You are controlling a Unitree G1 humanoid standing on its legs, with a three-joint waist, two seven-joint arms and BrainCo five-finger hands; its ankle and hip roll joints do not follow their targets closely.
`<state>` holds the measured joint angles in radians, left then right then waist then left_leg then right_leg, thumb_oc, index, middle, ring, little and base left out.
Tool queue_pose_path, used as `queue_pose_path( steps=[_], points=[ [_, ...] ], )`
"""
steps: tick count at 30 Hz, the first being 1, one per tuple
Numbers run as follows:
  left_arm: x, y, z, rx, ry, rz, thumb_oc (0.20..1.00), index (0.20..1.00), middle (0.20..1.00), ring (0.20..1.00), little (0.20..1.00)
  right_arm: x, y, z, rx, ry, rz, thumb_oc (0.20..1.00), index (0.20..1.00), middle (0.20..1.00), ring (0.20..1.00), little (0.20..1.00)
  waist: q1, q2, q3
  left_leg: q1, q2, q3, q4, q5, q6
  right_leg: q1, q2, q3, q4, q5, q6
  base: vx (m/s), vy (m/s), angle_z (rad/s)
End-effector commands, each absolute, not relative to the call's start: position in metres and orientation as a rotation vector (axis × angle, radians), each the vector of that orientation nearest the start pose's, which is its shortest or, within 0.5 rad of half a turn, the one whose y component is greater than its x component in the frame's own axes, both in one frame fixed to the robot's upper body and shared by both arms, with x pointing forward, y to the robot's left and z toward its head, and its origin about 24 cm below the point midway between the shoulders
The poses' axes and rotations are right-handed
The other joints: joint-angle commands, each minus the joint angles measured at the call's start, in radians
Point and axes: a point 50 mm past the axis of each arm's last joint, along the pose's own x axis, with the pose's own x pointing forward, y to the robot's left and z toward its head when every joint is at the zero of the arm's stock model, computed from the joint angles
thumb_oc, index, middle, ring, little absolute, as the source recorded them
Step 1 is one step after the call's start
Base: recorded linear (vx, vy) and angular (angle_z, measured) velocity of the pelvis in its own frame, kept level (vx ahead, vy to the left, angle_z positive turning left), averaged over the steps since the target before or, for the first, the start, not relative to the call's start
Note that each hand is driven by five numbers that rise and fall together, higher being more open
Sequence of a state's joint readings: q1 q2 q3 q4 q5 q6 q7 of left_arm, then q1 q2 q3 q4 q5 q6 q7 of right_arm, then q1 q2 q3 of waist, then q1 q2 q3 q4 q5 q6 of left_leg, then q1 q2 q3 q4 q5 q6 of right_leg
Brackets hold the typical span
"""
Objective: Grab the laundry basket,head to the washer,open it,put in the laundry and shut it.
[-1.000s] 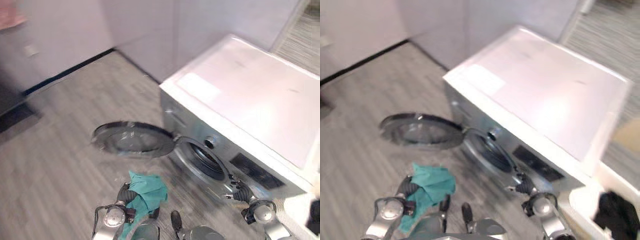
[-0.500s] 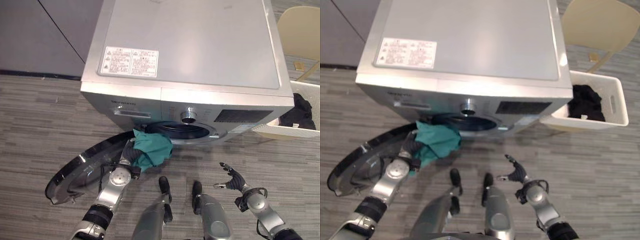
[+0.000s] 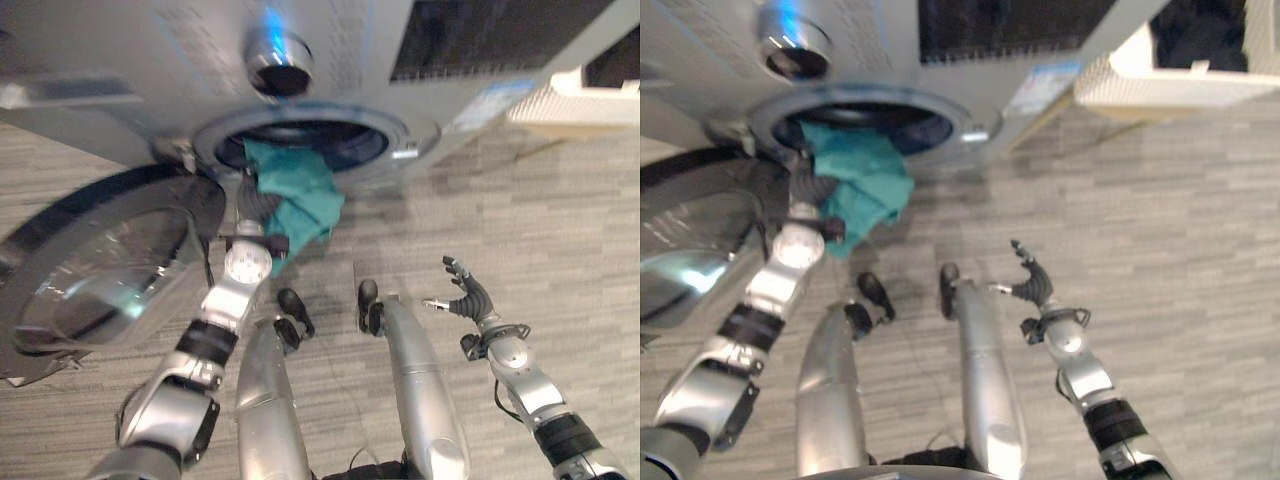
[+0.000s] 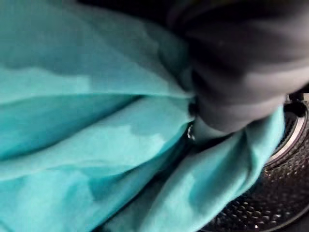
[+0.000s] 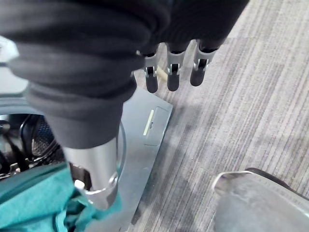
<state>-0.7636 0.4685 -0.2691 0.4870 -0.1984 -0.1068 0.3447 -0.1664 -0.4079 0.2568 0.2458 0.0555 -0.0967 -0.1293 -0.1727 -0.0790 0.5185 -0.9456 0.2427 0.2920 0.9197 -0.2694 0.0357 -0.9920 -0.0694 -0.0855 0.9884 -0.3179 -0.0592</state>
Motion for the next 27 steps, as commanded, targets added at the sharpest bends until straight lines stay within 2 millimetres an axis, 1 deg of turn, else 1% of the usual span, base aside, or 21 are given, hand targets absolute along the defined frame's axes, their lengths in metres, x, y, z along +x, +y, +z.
queue_pose_path(
  steps=[1,3,4,5,7,8,9,10,12,13,15,17,18,20,21,22,23,24,25,26,27],
  points=[
    [0.38,0.206,0.235,0.349,-0.538,0.334,0.2,0.2,0.2,0.2,0.2,0.264,-0.176,0.036,-0.286,-0.052,0.098,1.0,1.0,1.0,1.0,1.0,-0.024,0.037,-0.112,-0.062,0.071,-0.042,0.0,0.01,-0.013,-0.053,-0.009,0.008,-0.115,0.06,0.082,-0.01,-0.002,-0.31],
    [0.382,0.22,0.275,0.422,-0.619,0.426,0.2,0.2,0.2,0.2,0.2,0.266,-0.177,0.041,-0.268,-0.08,0.094,1.0,1.0,1.0,1.0,1.0,-0.041,0.044,-0.113,-0.123,0.086,-0.059,0.048,-0.006,-0.005,-0.112,-0.007,0.01,-0.072,0.048,0.082,0.0,0.004,-0.16],
    [0.381,0.225,0.298,0.476,-0.668,0.472,0.2,0.2,0.2,0.2,0.2,0.266,-0.179,0.043,-0.258,-0.091,0.096,1.0,1.0,1.0,1.0,1.0,-0.051,0.049,-0.112,-0.146,0.093,-0.067,0.068,-0.012,-0.002,-0.134,-0.005,0.014,-0.054,0.044,0.082,0.01,0.004,-0.16],
    [0.378,0.23,0.315,0.52,-0.705,0.509,0.2,0.2,0.2,0.2,0.2,0.267,-0.18,0.046,-0.252,-0.106,0.099,1.0,1.0,1.0,1.0,1.0,-0.056,0.052,-0.111,-0.167,0.1,-0.074,0.082,-0.017,-0.002,-0.153,-0.004,0.013,-0.042,0.039,0.083,0.03,-0.005,-0.15],
    [0.368,0.241,0.368,0.641,-0.81,0.613,0.2,0.2,0.2,0.2,0.2,0.268,-0.186,0.057,-0.242,-0.149,0.112,1.0,1.0,1.0,1.0,1.0,-0.075,0.064,-0.113,-0.236,0.108,-0.094,0.141,-0.034,0.003,-0.217,-0.001,0.014,0.013,0.015,0.075,0.07,-0.01,-0.07],
    [0.368,0.24,0.37,0.642,-0.814,0.612,0.2,0.2,0.2,0.2,0.2,0.268,-0.186,0.058,-0.238,-0.152,0.112,1.0,1.0,1.0,1.0,1.0,-0.074,0.064,-0.114,-0.244,0.108,-0.097,0.147,-0.035,0.003,-0.224,-0.001,0.012,0.018,0.012,0.075,0.06,-0.013,0.02],
    [0.365,0.244,0.378,0.668,-0.826,0.636,0.2,0.2,0.2,0.2,0.2,0.269,-0.188,0.06,-0.242,-0.16,0.114,1.0,1.0,1.0,1.0,1.0,-0.078,0.065,-0.115,-0.26,0.111,-0.101,0.161,-0.039,0.004,-0.24,0.001,0.012,0.032,0.008,0.072,0.07,-0.024,0.04],
    [0.362,0.25,0.394,0.707,-0.827,0.662,1.0,1.0,1.0,1.0,1.0,0.269,-0.19,0.066,-0.238,-0.178,0.133,1.0,1.0,1.0,1.0,1.0,-0.088,0.069,-0.119,-0.308,0.119,-0.119,0.205,-0.05,0.005,-0.279,0.009,0.01,0.061,0.002,0.067,0.08,-0.014,-0.01],
    [0.364,0.254,0.398,0.76,-0.779,0.646,1.0,1.0,1.0,1.0,1.0,0.271,-0.192,0.069,-0.243,-0.177,0.145,1.0,1.0,1.0,1.0,1.0,-0.093,0.074,-0.122,-0.335,0.126,-0.128,0.223,-0.055,0.004,-0.303,0.016,0.008,0.071,0.002,0.065,0.06,-0.008,-0.13],
    [0.374,0.255,0.384,0.814,-0.677,0.585,1.0,1.0,1.0,1.0,1.0,0.274,-0.193,0.066,-0.26,-0.157,0.141,1.0,1.0,1.0,1.0,1.0,-0.088,0.076,-0.128,-0.361,0.128,-0.145,0.243,-0.055,0.005,-0.317,0.024,-0.002,0.082,-0.002,0.062,0.07,-0.04,-0.14],
    [0.39,0.245,0.347,0.821,-0.583,0.482,1.0,1.0,1.0,1.0,1.0,0.27,-0.195,0.053,-0.271,-0.107,0.143,1.0,1.0,1.0,1.0,1.0,-0.079,0.077,-0.146,-0.362,0.126,-0.157,0.256,-0.061,0.004,-0.313,0.028,-0.01,0.09,-0.016,0.052,0.07,-0.045,0.02],
    [0.394,0.24,0.336,0.828,-0.56,0.44,1.0,1.0,1.0,1.0,1.0,0.269,-0.196,0.05,-0.27,-0.092,0.139,1.0,1.0,1.0,1.0,1.0,-0.077,0.077,-0.152,-0.355,0.118,-0.157,0.25,-0.062,0.0,-0.307,0.024,-0.01,0.088,-0.019,0.05,0.02,-0.019,0.09],
    [0.395,0.239,0.324,0.84,-0.544,0.407,1.0,1.0,1.0,1.0,1.0,0.268,-0.197,0.046,-0.266,-0.077,0.132,1.0,1.0,1.0,1.0,1.0,-0.073,0.08,-0.163,-0.338,0.111,-0.152,0.23,-0.056,-0.005,-0.29,0.017,-0.012,0.076,-0.019,0.048,0.01,-0.024,0.09],
    [0.396,0.233,0.308,0.822,-0.541,0.36,1.0,1.0,1.0,1.0,1.0,0.269,-0.197,0.042,-0.265,-0.062,0.128,1.0,1.0,1.0,1.0,1.0,-0.062,0.084,-0.172,-0.306,0.104,-0.143,0.196,-0.047,-0.013,-0.26,0.008,-0.015,0.057,-0.018,0.047,0.0,-0.022,0.16],
    [0.397,0.225,0.296,0.795,-0.535,0.319,1.0,1.0,1.0,1.0,1.0,0.269,-0.195,0.041,-0.27,-0.057,0.129,1.0,1.0,1.0,1.0,1.0,-0.056,0.085,-0.175,-0.276,0.098,-0.134,0.164,-0.039,-0.019,-0.235,0.003,-0.017,0.036,-0.014,0.049,-0.01,-0.011,0.22],
    [0.396,0.226,0.294,0.793,-0.531,0.319,1.0,1.0,1.0,1.0,1.0,0.269,-0.196,0.04,-0.273,-0.055,0.13,1.0,1.0,1.0,1.0,1.0,-0.059,0.084,-0.174,-0.265,0.096,-0.13,0.156,-0.036,-0.019,-0.227,0.002,-0.015,0.031,-0.012,0.049,-0.03,-0.023,0.23],
    [0.395,0.219,0.263,0.717,-0.499,0.26,1.0,1.0,1.0,1.0,1.0,0.269,-0.195,0.035,-0.277,-0.029,0.117,1.0,1.0,1.0,1.0,1.0,-0.041,0.084,-0.18,-0.205,0.085,-0.113,0.098,-0.023,-0.031,-0.17,-0.01,-0.018,-0.019,-0.002,0.052,-0.03,-0.024,0.17],
    [0.394,0.215,0.245,0.673,-0.466,0.225,1.0,1.0,1.0,1.0,1.0,0.269,-0.195,0.031,-0.28,-0.014,0.112,1.0,1.0,1.0,1.0,1.0,-0.036,0.083,-0.181,-0.169,0.077,-0.102,0.061,-0.014,-0.037,-0.138,-0.012,-0.018,-0.042,0.001,0.054,-0.03,-0.032,0.17],
    [0.391,0.212,0.223,0.621,-0.429,0.199,1.0,1.0,1.0,1.0,1.0,0.269,-0.196,0.028,-0.286,0.003,0.096,1.0,1.0,1.0,1.0,1.0,-0.025,0.082,-0.185,-0.118,0.064,-0.087,0.009,0.0,-0.047,-0.098,-0.015,-0.022,-0.079,0.01,0.059,-0.02,-0.015,0.16],
    [0.39,0.213,0.221,0.619,-0.426,0.2,1.0,1.0,1.0,1.0,1.0,0.268,-0.196,0.027,-0.289,0.006,0.098,1.0,1.0,1.0,1.0,1.0,-0.027,0.081,-0.184,-0.106,0.061,-0.083,0.0,0.004,-0.047,-0.088,-0.016,-0.02,-0.086,0.013,0.059,-0.02,-0.005,0.25],
    [0.384,0.209,0.197,0.577,-0.386,0.169,1.0,1.0,1.0,1.0,1.0,0.267,-0.196,0.023,-0.298,0.024,0.093,1.0,1.0,1.0,1.0,1.0,-0.02,0.08,-0.184,-0.048,0.051,-0.067,-0.054,0.018,-0.053,-0.037,-0.022,-0.021,-0.128,0.025,0.063,0.0,-0.006,0.24]
  ],
)
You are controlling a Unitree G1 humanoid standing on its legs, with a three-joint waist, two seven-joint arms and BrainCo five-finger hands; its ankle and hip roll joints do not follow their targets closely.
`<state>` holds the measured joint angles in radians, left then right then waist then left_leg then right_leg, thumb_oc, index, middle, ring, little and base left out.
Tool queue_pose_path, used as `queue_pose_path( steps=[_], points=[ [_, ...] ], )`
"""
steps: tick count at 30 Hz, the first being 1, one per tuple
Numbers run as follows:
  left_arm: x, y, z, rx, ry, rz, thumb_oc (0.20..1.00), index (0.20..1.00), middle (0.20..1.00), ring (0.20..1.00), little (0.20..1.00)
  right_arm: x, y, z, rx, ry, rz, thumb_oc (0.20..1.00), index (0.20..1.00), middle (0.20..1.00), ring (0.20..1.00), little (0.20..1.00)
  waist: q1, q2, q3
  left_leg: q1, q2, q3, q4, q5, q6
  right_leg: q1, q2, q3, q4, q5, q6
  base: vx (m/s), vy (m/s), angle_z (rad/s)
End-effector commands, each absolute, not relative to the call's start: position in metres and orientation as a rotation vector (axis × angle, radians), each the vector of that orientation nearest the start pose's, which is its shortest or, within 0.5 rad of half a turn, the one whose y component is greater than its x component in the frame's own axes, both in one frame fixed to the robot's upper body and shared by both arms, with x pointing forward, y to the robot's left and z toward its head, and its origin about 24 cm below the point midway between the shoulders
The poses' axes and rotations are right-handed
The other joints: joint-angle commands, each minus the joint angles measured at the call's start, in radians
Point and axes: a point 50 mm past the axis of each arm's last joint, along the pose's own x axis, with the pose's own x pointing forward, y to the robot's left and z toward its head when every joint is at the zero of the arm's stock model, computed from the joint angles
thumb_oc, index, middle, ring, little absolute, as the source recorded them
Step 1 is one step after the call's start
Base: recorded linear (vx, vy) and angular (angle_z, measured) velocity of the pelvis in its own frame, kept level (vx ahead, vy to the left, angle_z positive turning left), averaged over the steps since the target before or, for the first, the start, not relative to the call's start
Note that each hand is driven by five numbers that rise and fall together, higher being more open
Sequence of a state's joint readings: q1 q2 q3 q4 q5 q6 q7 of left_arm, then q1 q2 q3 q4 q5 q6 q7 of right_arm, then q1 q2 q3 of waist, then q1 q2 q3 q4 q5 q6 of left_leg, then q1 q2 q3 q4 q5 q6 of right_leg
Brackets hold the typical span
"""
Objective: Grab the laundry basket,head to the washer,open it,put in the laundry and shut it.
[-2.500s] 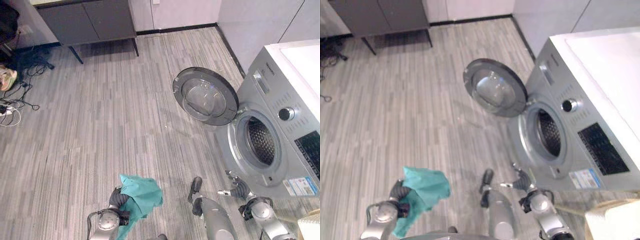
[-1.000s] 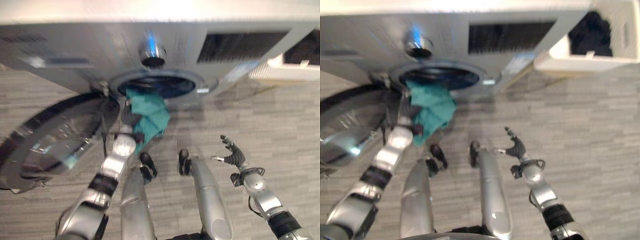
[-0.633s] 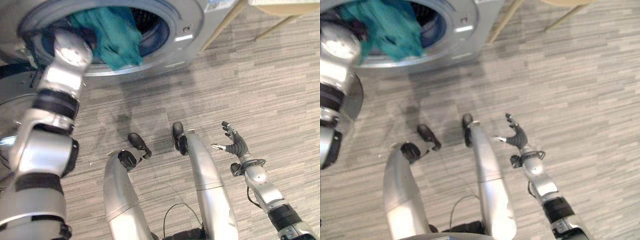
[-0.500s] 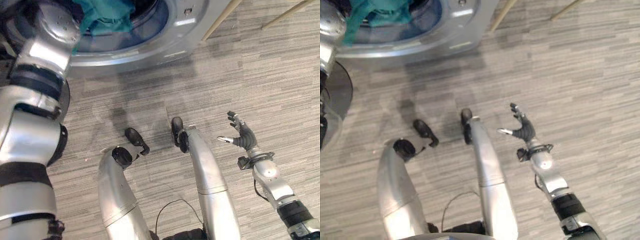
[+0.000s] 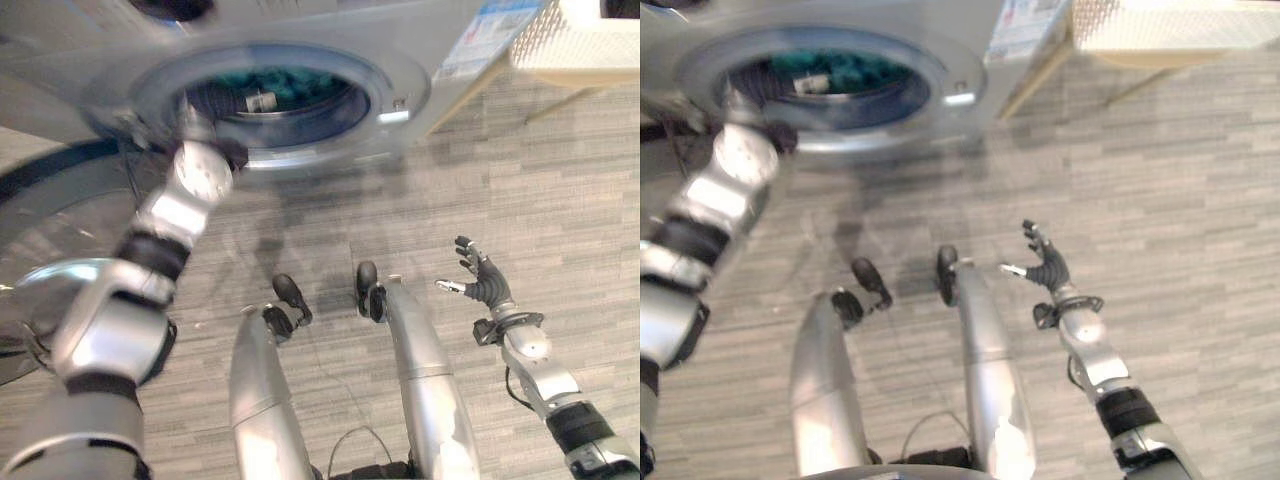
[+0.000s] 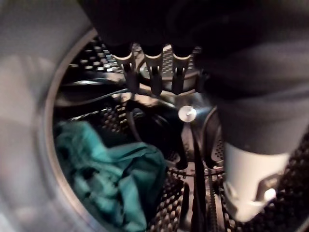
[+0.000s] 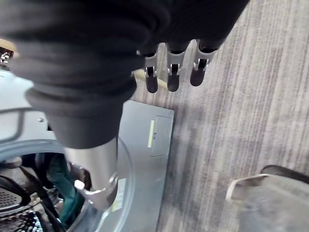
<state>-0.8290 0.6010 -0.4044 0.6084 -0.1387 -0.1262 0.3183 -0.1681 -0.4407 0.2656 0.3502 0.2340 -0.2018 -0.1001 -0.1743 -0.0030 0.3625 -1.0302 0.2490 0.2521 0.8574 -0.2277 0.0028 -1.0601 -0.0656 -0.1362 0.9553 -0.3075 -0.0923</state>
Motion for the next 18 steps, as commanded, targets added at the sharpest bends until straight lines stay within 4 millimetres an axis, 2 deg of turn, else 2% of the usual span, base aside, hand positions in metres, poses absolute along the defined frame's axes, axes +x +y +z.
queue_pose_path(
  steps=[1,2,4,5,6,9,10,11,12,13,14,15,16,17,18],
  points=[
    [0.372,0.203,0.148,0.488,-0.277,0.12,1.0,1.0,1.0,1.0,1.0,0.265,-0.198,0.013,-0.316,0.071,0.074,1.0,1.0,1.0,1.0,1.0,-0.003,0.001,-0.038,0.13,0.025,-0.015,-0.077,-0.005,-0.027,0.122,-0.026,0.03,-0.171,0.03,0.102,0.0,-0.006,0.27],
    [0.371,0.203,0.147,0.487,-0.273,0.121,1.0,1.0,1.0,1.0,1.0,0.264,-0.198,0.013,-0.318,0.073,0.076,1.0,1.0,1.0,1.0,1.0,-0.004,-0.001,-0.034,0.143,0.023,-0.012,-0.087,-0.001,-0.027,0.133,-0.026,0.031,-0.178,0.033,0.102,0.02,-0.013,0.17],
    [0.346,0.206,0.091,0.382,-0.132,0.105,1.0,1.0,1.0,1.0,1.0,0.26,-0.205,0.003,-0.344,0.126,0.043,1.0,1.0,1.0,1.0,1.0,0.014,-0.007,-0.041,0.296,-0.001,0.012,-0.22,0.034,-0.04,0.273,-0.028,0.029,-0.291,0.066,0.119,0.06,-0.004,0.14],
    [0.332,0.206,0.07,0.34,-0.074,0.095,1.0,1.0,1.0,1.0,1.0,0.256,-0.209,-0.003,-0.355,0.158,0.033,1.0,1.0,1.0,1.0,1.0,0.02,-0.01,-0.042,0.357,-0.013,0.018,-0.265,0.045,-0.042,0.334,-0.028,0.028,-0.335,0.075,0.122,0.16,-0.009,0.12],
    [0.303,0.214,0.028,0.28,0.064,0.107,1.0,1.0,1.0,1.0,1.0,0.247,-0.219,-0.015,-0.369,0.225,0.004,1.0,1.0,1.0,1.0,1.0,0.036,-0.018,-0.043,0.484,-0.035,0.028,-0.364,0.08,-0.054,0.47,-0.023,0.023,-0.433,0.101,0.133,0.19,-0.005,0.14],
    [0.255,0.226,-0.021,0.256,0.249,0.117,1.0,1.0,1.0,1.0,1.0,0.231,-0.23,-0.032,-0.387,0.316,-0.014,1.0,1.0,1.0,1.0,1.0,0.058,-0.022,-0.065,0.653,-0.062,0.037,-0.489,0.112,-0.058,0.638,-0.014,0.022,-0.561,0.133,0.151,0.18,0.022,0.1],
    [0.254,0.226,-0.021,0.255,0.25,0.117,1.0,1.0,1.0,1.0,1.0,0.231,-0.23,-0.032,-0.387,0.317,-0.014,1.0,1.0,1.0,1.0,1.0,0.059,-0.023,-0.062,0.661,-0.062,0.039,-0.494,0.114,-0.058,0.645,-0.014,0.023,-0.565,0.134,0.151,0.21,0.045,-0.08],
    [0.226,0.232,-0.046,0.242,0.363,0.133,1.0,1.0,1.0,1.0,1.0,0.222,-0.236,-0.041,-0.402,0.37,-0.015,1.0,1.0,1.0,1.0,1.0,0.068,-0.025,-0.085,0.752,-0.083,0.037,-0.557,0.128,-0.057,0.738,-0.005,0.026,-0.637,0.154,0.164,0.14,0.034,-0.04],
    [0.226,0.232,-0.046,0.242,0.364,0.133,1.0,1.0,1.0,1.0,1.0,0.221,-0.236,-0.042,-0.402,0.371,-0.015,1.0,1.0,1.0,1.0,1.0,0.068,-0.026,-0.082,0.759,-0.083,0.038,-0.562,0.129,-0.057,0.744,-0.005,0.027,-0.64,0.156,0.165,0.22,0.069,-0.07],
    [0.204,0.235,-0.064,0.241,0.454,0.136,1.0,1.0,1.0,1.0,1.0,0.213,-0.238,-0.051,-0.405,0.419,-0.013,1.0,1.0,1.0,1.0,1.0,0.085,-0.033,-0.106,0.826,-0.113,0.019,-0.632,0.167,-0.05,0.812,0.005,0.036,-0.718,0.199,0.169,0.13,0.066,-0.1],
    [0.197,0.234,-0.07,0.234,0.482,0.135,1.0,1.0,1.0,1.0,1.0,0.211,-0.237,-0.054,-0.406,0.431,-0.007,1.0,1.0,1.0,1.0,1.0,0.097,-0.035,-0.114,0.854,-0.138,-0.025,-0.657,0.17,-0.051,0.846,0.008,0.044,-0.751,0.206,0.174,0.24,0.11,-0.47],
    [0.188,0.231,-0.08,0.243,0.527,0.116,1.0,1.0,1.0,1.0,1.0,0.208,-0.239,-0.059,-0.404,0.456,-0.004,1.0,1.0,1.0,1.0,1.0,0.113,-0.043,-0.129,0.893,-0.204,-0.133,-0.688,0.172,-0.062,0.912,0.016,0.067,-0.82,0.226,0.181,0.16,0.074,-0.65],
    [0.188,0.231,-0.079,0.243,0.527,0.116,1.0,1.0,1.0,1.0,1.0,0.208,-0.239,-0.059,-0.404,0.456,-0.004,1.0,1.0,1.0,1.0,1.0,0.112,-0.043,-0.131,0.892,-0.205,-0.134,-0.691,0.175,-0.062,0.911,0.016,0.067,-0.823,0.229,0.181,0.23,0.09,-0.79],
    [0.181,0.227,-0.089,0.259,0.579,0.082,1.0,1.0,1.0,1.0,1.0,0.203,-0.241,-0.065,-0.399,0.49,-0.008,1.0,1.0,1.0,1.0,1.0,0.108,-0.046,-0.161,0.942,-0.23,-0.168,-0.734,0.155,-0.058,0.953,0.023,0.095,-0.873,0.25,0.19,0.19,0.074,-0.57],
    [0.177,0.227,-0.093,0.264,0.602,0.072,1.0,1.0,1.0,1.0,1.0,0.2,-0.242,-0.068,-0.401,0.511,-0.01,1.0,1.0,1.0,1.0,1.0,0.103,-0.045,-0.181,0.965,-0.228,-0.157,-0.755,0.149,-0.053,0.969,0.024,0.104,-0.893,0.256,0.195,0.2,0.076,-0.45]
  ],
)
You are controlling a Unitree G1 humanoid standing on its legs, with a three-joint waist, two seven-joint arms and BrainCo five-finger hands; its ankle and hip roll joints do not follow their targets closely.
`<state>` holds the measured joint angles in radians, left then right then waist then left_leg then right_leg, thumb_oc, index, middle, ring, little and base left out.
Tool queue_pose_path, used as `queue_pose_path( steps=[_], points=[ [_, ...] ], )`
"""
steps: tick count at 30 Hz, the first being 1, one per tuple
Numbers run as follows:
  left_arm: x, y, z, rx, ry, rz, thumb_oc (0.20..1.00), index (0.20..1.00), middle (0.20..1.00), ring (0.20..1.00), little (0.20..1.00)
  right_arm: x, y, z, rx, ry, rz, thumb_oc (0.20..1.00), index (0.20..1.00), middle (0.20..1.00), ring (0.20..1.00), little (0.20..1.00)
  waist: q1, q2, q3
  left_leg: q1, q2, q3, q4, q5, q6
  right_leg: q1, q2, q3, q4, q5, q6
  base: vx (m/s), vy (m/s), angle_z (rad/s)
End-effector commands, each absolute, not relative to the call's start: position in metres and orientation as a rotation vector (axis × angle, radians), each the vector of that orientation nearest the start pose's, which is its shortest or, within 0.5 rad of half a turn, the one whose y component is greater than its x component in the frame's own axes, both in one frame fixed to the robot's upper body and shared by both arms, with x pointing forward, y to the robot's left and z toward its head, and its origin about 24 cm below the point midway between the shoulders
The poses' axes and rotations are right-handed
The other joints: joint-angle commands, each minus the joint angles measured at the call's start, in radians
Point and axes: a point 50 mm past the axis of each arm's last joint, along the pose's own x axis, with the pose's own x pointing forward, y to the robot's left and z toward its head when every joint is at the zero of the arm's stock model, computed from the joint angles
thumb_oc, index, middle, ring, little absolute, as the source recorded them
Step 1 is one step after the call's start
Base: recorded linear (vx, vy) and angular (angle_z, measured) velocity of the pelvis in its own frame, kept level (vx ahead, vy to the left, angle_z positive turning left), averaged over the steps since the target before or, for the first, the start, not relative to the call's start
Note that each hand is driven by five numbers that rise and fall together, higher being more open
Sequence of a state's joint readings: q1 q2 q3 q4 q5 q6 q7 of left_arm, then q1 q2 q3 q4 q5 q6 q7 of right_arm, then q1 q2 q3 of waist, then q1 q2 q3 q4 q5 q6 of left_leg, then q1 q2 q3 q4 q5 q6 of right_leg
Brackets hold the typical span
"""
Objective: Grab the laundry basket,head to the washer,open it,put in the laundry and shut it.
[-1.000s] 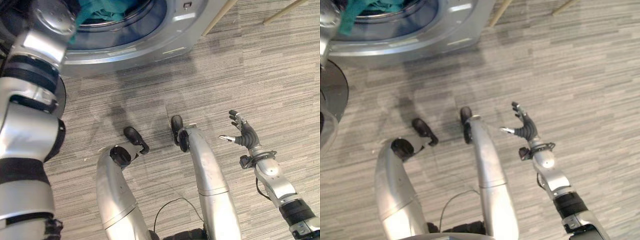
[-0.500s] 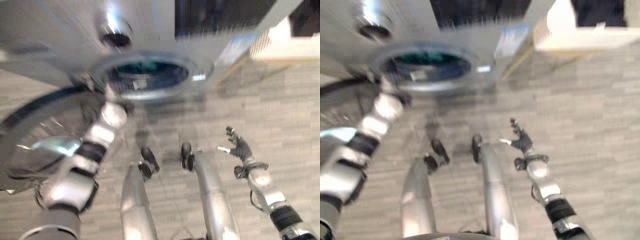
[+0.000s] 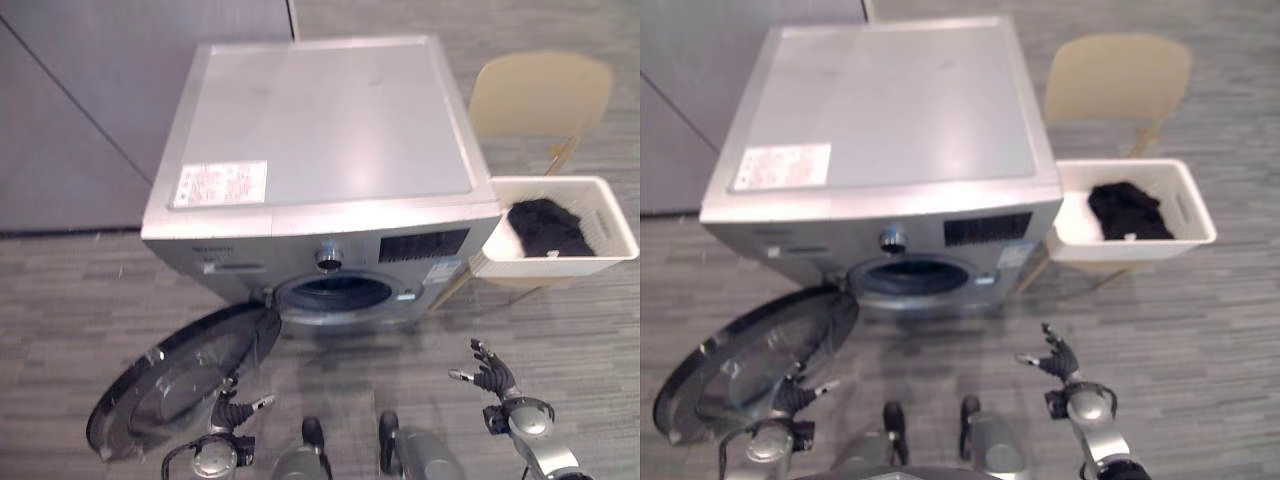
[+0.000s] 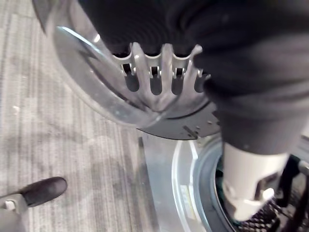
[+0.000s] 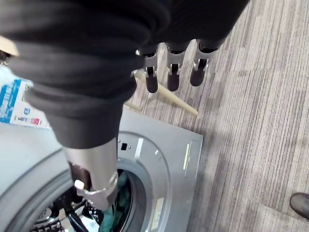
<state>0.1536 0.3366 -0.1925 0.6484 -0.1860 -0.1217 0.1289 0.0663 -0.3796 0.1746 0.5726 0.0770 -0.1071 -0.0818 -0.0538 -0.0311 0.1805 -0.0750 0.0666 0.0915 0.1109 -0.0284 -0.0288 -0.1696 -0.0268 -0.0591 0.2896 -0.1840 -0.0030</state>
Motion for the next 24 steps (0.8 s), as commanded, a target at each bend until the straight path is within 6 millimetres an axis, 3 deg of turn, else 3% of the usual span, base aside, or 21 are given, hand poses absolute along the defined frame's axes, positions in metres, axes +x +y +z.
queue_pose_path(
  steps=[1,3,4,9,10,11,12,13,15,16,17,20,22,23,24],
  points=[
    [0.177,0.227,-0.093,0.264,0.602,0.072,1.0,1.0,1.0,1.0,1.0,0.2,-0.242,-0.069,-0.401,0.511,-0.01,1.0,1.0,1.0,1.0,1.0,-0.015,-0.017,0.003,0.015,-0.045,0.006,-0.012,-0.05,-0.021,0.082,-0.014,0.028,-0.229,0.133,0.105,0.16,0.113,-0.36],
    [0.173,0.226,-0.098,0.285,0.63,0.052,1.0,1.0,1.0,1.0,1.0,0.194,-0.244,-0.074,-0.394,0.544,-0.025,1.0,1.0,1.0,1.0,1.0,-0.023,-0.018,-0.016,0.044,-0.055,0.025,-0.028,-0.055,-0.011,0.1,-0.01,0.06,-0.251,0.157,0.115,0.12,0.128,-0.46],
    [0.171,0.227,-0.101,0.314,0.65,0.038,1.0,1.0,1.0,1.0,1.0,0.189,-0.244,-0.08,-0.378,0.577,-0.033,1.0,1.0,1.0,1.0,1.0,-0.032,-0.013,-0.036,0.083,-0.059,0.071,-0.067,-0.059,0.0,0.111,-0.005,0.096,-0.273,0.171,0.124,0.08,0.126,-0.54],
    [0.178,0.227,-0.097,0.34,0.625,0.036,1.0,1.0,1.0,1.0,1.0,0.187,-0.241,-0.081,-0.337,0.581,-0.055,1.0,1.0,1.0,1.0,1.0,-0.045,-0.003,-0.04,0.115,-0.06,0.157,-0.112,-0.06,0.017,0.073,0.011,0.142,-0.241,0.185,0.153,0.0,0.085,-1.2],
    [0.184,0.226,-0.093,0.346,0.599,0.043,1.0,1.0,1.0,1.0,1.0,0.189,-0.239,-0.079,-0.311,0.56,-0.072,1.0,1.0,1.0,1.0,1.0,-0.047,0.002,-0.036,0.13,-0.052,0.21,-0.129,-0.06,0.022,0.047,0.007,0.111,-0.213,0.184,0.165,-0.03,-0.011,-1.95],
    [0.187,0.226,-0.091,0.345,0.589,0.05,1.0,1.0,1.0,1.0,1.0,0.19,-0.237,-0.078,-0.295,0.549,-0.079,1.0,1.0,1.0,1.0,1.0,-0.04,0.008,-0.03,0.142,-0.041,0.244,-0.136,-0.06,0.019,0.032,-0.016,0.03,-0.189,0.182,0.17,-0.03,-0.011,-1.8],
    [0.187,0.226,-0.091,0.346,0.588,0.05,1.0,1.0,1.0,1.0,1.0,0.19,-0.237,-0.078,-0.295,0.548,-0.079,1.0,1.0,1.0,1.0,1.0,-0.038,0.007,-0.031,0.139,-0.041,0.246,-0.136,-0.058,0.019,0.029,-0.016,0.032,-0.19,0.184,0.169,0.06,-0.066,-1.61],
    [0.191,0.226,-0.089,0.351,0.579,0.048,1.0,1.0,1.0,1.0,1.0,0.192,-0.234,-0.075,-0.279,0.524,-0.09,1.0,1.0,1.0,1.0,1.0,-0.015,0.026,-0.034,0.167,-0.018,0.288,-0.148,-0.076,0.009,0.033,-0.091,-0.208,-0.161,0.15,0.164,0.07,-0.104,-1.58],
    [0.192,0.225,-0.089,0.352,0.578,0.048,1.0,1.0,1.0,1.0,1.0,0.192,-0.233,-0.075,-0.28,0.52,-0.095,1.0,1.0,1.0,1.0,1.0,-0.005,0.031,-0.036,0.186,-0.001,0.355,-0.136,-0.082,0.008,0.023,-0.158,-0.383,-0.117,0.153,0.155,0.06,-0.13,-1.34],
    [0.192,0.225,-0.089,0.352,0.578,0.047,1.0,1.0,1.0,1.0,1.0,0.192,-0.233,-0.075,-0.28,0.52,-0.096,1.0,1.0,1.0,1.0,1.0,-0.005,0.031,-0.036,0.185,-0.001,0.355,-0.134,-0.083,0.008,0.021,-0.16,-0.382,-0.113,0.151,0.156,0.1,-0.157,-1.53],
    [0.192,0.223,-0.089,0.349,0.58,0.039,1.0,1.0,1.0,1.0,1.0,0.189,-0.235,-0.076,-0.283,0.529,-0.11,1.0,1.0,1.0,1.0,1.0,-0.015,0.031,-0.044,0.205,0.003,0.4,-0.119,-0.105,0.014,0.019,-0.183,-0.41,-0.11,0.152,0.157,0.08,-0.104,-1.48],
    [0.188,0.219,-0.094,0.353,0.598,0.021,1.0,1.0,1.0,1.0,1.0,0.181,-0.237,-0.078,-0.268,0.545,-0.128,1.0,1.0,1.0,1.0,1.0,-0.035,0.036,-0.055,0.22,0.023,0.427,-0.071,-0.128,-0.001,0.038,-0.154,-0.355,-0.157,0.137,0.147,0.2,-0.285,-0.77],
    [0.188,0.205,-0.097,0.329,0.598,-0.021,1.0,1.0,1.0,1.0,1.0,0.178,-0.243,-0.076,-0.271,0.537,-0.142,1.0,1.0,1.0,1.0,1.0,-0.044,0.043,-0.031,0.158,0.122,0.438,0.198,-0.059,-0.048,0.092,-0.102,-0.296,-0.212,0.114,0.108,0.24,-0.428,-0.55],
    [0.19,0.2,-0.096,0.314,0.589,-0.028,1.0,1.0,1.0,1.0,1.0,0.179,-0.246,-0.074,-0.282,0.532,-0.144,1.0,1.0,1.0,1.0,1.0,-0.035,0.046,-0.012,0.121,0.158,0.403,0.301,-0.016,-0.066,0.112,-0.08,-0.282,-0.223,0.099,0.087,0.09,-0.274,-0.77],
    [0.19,0.199,-0.096,0.313,0.588,-0.028,1.0,1.0,1.0,1.0,1.0,0.18,-0.246,-0.074,-0.282,0.531,-0.145,1.0,1.0,1.0,1.0,1.0,-0.035,0.049,-0.01,0.116,0.167,0.399,0.314,-0.018,-0.072,0.114,-0.074,-0.283,-0.224,0.097,0.083,0.06,-0.19,-0.91]
  ],
)
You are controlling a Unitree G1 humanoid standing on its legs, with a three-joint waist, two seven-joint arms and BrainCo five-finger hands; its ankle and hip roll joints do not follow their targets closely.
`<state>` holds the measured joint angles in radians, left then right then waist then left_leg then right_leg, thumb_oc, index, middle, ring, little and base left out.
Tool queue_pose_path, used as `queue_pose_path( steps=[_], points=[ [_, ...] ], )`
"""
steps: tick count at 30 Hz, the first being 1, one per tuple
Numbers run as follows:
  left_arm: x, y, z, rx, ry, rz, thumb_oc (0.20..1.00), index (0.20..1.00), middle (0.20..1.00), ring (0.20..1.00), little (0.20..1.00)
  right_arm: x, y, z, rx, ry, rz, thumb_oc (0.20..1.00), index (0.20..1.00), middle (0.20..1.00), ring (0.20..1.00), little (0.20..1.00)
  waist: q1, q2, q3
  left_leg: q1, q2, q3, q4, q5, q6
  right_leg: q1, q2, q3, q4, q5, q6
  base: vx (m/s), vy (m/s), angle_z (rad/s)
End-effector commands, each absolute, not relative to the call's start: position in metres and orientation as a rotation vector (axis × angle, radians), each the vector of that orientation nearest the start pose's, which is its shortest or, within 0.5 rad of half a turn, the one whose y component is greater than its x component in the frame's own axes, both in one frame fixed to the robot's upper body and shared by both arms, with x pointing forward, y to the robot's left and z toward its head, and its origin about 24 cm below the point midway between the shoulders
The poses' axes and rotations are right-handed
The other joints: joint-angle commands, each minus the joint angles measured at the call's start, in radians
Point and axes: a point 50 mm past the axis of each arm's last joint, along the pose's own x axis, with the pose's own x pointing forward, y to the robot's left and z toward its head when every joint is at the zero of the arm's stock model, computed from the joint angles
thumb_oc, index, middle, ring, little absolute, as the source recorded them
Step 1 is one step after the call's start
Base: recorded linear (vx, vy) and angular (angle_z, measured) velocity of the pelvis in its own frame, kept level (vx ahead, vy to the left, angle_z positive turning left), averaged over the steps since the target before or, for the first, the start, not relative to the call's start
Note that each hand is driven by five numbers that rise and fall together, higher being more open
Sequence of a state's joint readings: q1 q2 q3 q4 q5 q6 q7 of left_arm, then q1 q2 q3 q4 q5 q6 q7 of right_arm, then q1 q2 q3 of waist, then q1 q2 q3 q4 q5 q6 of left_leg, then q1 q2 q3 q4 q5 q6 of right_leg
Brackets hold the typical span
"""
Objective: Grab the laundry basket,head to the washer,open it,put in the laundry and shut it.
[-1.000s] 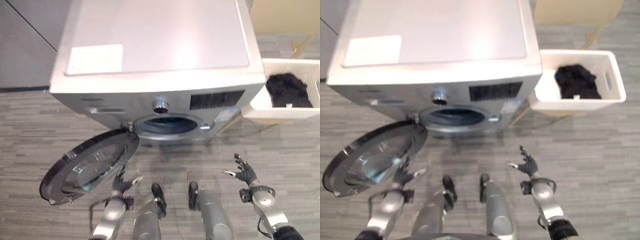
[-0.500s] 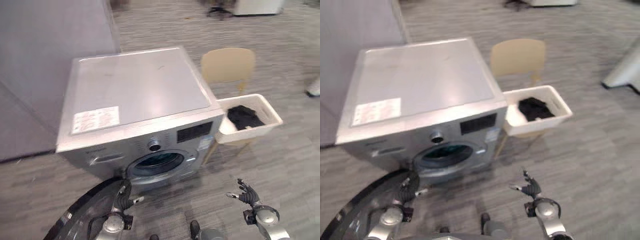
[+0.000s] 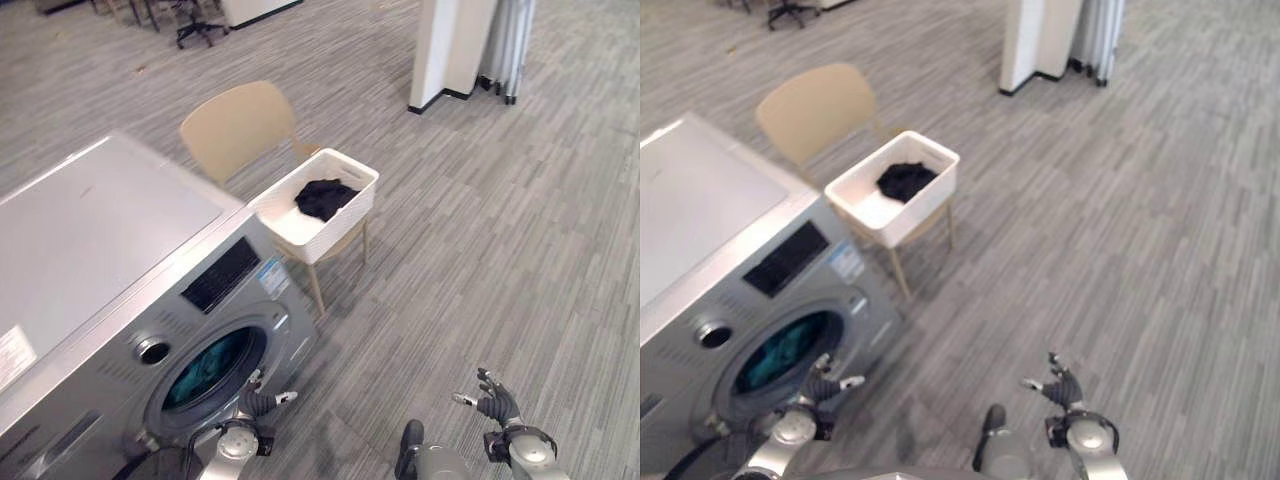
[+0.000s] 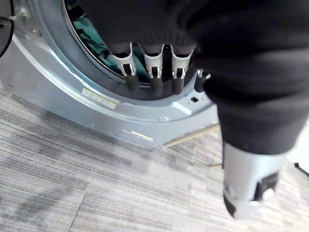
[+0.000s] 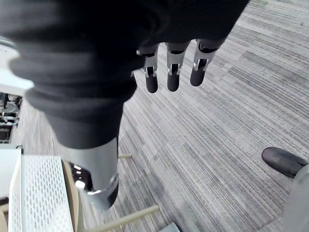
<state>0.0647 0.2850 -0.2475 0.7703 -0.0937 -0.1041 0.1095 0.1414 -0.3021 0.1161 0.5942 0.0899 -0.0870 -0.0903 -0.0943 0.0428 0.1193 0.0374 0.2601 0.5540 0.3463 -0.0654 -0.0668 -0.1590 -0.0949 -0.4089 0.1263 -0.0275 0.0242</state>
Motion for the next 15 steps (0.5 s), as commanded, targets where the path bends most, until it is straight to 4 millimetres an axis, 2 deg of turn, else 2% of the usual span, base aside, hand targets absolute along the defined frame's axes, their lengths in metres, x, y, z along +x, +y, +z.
queue_pose_path(
  steps=[1,2,3,4,5,6,8,9,10,11,12,13,14,15],
  points=[
    [0.19,0.197,-0.096,0.304,0.585,-0.033,1.0,1.0,1.0,1.0,1.0,0.18,-0.247,-0.074,-0.29,0.536,-0.145,1.0,1.0,1.0,1.0,1.0,0.013,-0.02,0.065,-0.028,-0.021,-0.106,0.115,0.039,-0.037,0.117,0.005,0.078,-0.065,-0.072,0.041,0.14,-0.132,-0.94],
    [0.19,0.191,-0.096,0.284,0.576,-0.045,1.0,1.0,1.0,1.0,1.0,0.183,-0.247,-0.072,-0.302,0.529,-0.133,1.0,1.0,1.0,1.0,1.0,0.031,-0.026,0.075,-0.097,-0.072,-0.19,0.115,0.01,-0.021,0.141,0.009,0.103,-0.078,-0.084,0.04,0.21,-0.123,-0.74],
    [0.189,0.189,-0.097,0.282,0.581,-0.05,1.0,1.0,1.0,1.0,1.0,0.185,-0.246,-0.071,-0.307,0.523,-0.124,1.0,1.0,1.0,1.0,1.0,0.038,-0.031,0.077,-0.133,-0.103,-0.22,0.091,-0.014,-0.013,0.154,0.008,0.122,-0.084,-0.09,0.048,0.19,-0.07,-0.38],
    [0.189,0.189,-0.097,0.282,0.581,-0.05,1.0,1.0,1.0,1.0,1.0,0.185,-0.246,-0.071,-0.307,0.523,-0.124,1.0,1.0,1.0,1.0,1.0,0.038,-0.031,0.076,-0.132,-0.104,-0.22,0.091,-0.016,-0.011,0.154,0.006,0.122,-0.083,-0.091,0.049,0.17,-0.015,-0.15],
    [0.186,0.188,-0.098,0.279,0.587,-0.051,1.0,1.0,1.0,1.0,1.0,0.184,-0.246,-0.071,-0.313,0.525,-0.115,1.0,1.0,1.0,1.0,1.0,0.051,-0.042,0.079,-0.181,-0.13,-0.226,0.001,-0.01,0.012,0.165,-0.002,0.144,-0.093,-0.086,0.056,0.21,-0.003,-0.68],
    [0.185,0.187,-0.098,0.283,0.589,-0.057,1.0,1.0,1.0,1.0,1.0,0.184,-0.247,-0.071,-0.324,0.526,-0.115,1.0,1.0,1.0,1.0,1.0,0.058,-0.038,0.08,-0.196,-0.14,-0.235,-0.058,0.013,0.009,0.18,0.007,0.155,-0.093,-0.095,0.06,0.3,-0.014,-0.94],
    [0.183,0.187,-0.099,0.286,0.595,-0.055,1.0,1.0,1.0,1.0,1.0,0.182,-0.247,-0.073,-0.337,0.538,-0.113,1.0,1.0,1.0,1.0,1.0,0.079,-0.03,0.083,-0.224,-0.161,-0.268,-0.192,0.095,-0.008,0.217,0.035,0.171,-0.102,-0.113,0.061,0.26,-0.008,-0.57],
    [0.183,0.188,-0.099,0.286,0.595,-0.055,1.0,1.0,1.0,1.0,1.0,0.182,-0.247,-0.073,-0.337,0.538,-0.113,1.0,1.0,1.0,1.0,1.0,0.079,-0.03,0.084,-0.224,-0.161,-0.268,-0.193,0.095,-0.008,0.217,0.034,0.171,-0.102,-0.113,0.061,0.25,0.0,-0.23],
    [0.183,0.188,-0.099,0.283,0.596,-0.049,1.0,1.0,1.0,1.0,1.0,0.181,-0.247,-0.074,-0.342,0.546,-0.11,1.0,1.0,1.0,1.0,1.0,0.089,-0.026,0.087,-0.239,-0.168,-0.292,-0.255,0.137,-0.017,0.237,0.05,0.182,-0.102,-0.125,0.06,0.24,0.011,-0.29],
    [0.183,0.187,-0.1,0.282,0.597,-0.048,1.0,1.0,1.0,1.0,1.0,0.18,-0.248,-0.076,-0.345,0.554,-0.118,1.0,1.0,1.0,1.0,1.0,0.097,-0.027,0.09,-0.254,-0.17,-0.302,-0.303,0.153,-0.022,0.255,0.057,0.187,-0.103,-0.135,0.061,0.45,0.034,-0.41],
    [0.181,0.187,-0.1,0.276,0.601,-0.05,1.0,1.0,1.0,1.0,1.0,0.176,-0.25,-0.078,-0.349,0.567,-0.129,1.0,1.0,1.0,1.0,1.0,0.103,-0.027,0.09,-0.271,-0.161,-0.287,-0.379,0.181,-0.026,0.284,0.068,0.192,-0.11,-0.155,0.064,0.42,0.054,-0.38],
    [0.181,0.187,-0.1,0.275,0.6,-0.047,1.0,1.0,1.0,1.0,1.0,0.175,-0.251,-0.078,-0.355,0.569,-0.129,1.0,1.0,1.0,1.0,1.0,0.106,-0.026,0.089,-0.284,-0.15,-0.276,-0.399,0.194,-0.029,0.288,0.076,0.192,-0.11,-0.159,0.063,0.32,0.048,-0.24],
    [0.181,0.187,-0.1,0.275,0.601,-0.046,1.0,1.0,1.0,1.0,1.0,0.175,-0.251,-0.078,-0.355,0.57,-0.129,1.0,1.0,1.0,1.0,1.0,0.105,-0.029,0.091,-0.278,-0.154,-0.275,-0.403,0.195,-0.028,0.292,0.073,0.192,-0.108,-0.162,0.064,0.38,0.104,-0.16],
    [0.179,0.188,-0.101,0.274,0.607,-0.044,1.0,1.0,1.0,1.0,1.0,0.172,-0.252,-0.079,-0.36,0.575,-0.129,1.0,1.0,1.0,1.0,1.0,0.102,-0.04,0.086,-0.299,-0.134,-0.238,-0.425,0.182,-0.033,0.321,0.072,0.192,-0.108,-0.189,0.071,0.24,0.08,-0.18]
  ],
)
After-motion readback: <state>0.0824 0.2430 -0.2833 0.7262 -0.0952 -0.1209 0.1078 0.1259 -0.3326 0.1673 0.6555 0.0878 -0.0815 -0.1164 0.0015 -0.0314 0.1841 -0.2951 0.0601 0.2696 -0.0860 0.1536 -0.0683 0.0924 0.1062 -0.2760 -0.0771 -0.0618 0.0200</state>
